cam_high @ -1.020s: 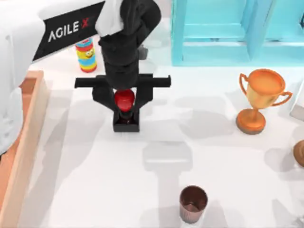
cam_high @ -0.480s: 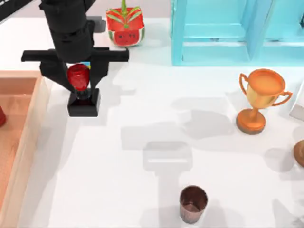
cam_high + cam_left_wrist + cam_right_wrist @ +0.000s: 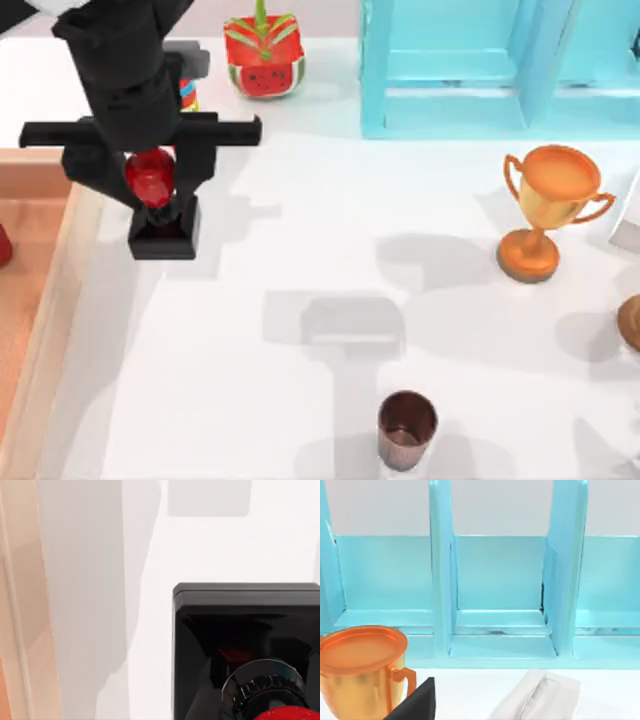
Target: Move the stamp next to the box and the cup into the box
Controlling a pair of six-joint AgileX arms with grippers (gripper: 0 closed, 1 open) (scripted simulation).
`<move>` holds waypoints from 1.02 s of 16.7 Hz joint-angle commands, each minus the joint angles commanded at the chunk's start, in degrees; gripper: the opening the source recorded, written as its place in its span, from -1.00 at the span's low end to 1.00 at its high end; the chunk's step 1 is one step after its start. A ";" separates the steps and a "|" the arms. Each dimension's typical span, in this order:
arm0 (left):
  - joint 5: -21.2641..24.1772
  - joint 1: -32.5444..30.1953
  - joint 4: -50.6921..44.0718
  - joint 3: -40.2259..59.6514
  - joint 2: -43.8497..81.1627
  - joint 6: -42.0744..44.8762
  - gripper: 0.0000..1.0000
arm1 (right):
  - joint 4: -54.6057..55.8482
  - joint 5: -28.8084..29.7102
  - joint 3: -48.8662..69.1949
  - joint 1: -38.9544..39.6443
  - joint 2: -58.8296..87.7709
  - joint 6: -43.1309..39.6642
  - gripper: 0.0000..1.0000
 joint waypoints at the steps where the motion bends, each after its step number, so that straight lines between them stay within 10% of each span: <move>1: -0.22 -0.44 0.56 -2.71 -2.59 -0.49 -1.00 | 0.00 0.00 0.00 0.00 0.00 0.00 1.00; 17: -2.45 -4.82 5.92 -29.31 -27.53 -4.85 -1.00 | 0.00 0.00 0.00 0.00 0.00 0.00 1.00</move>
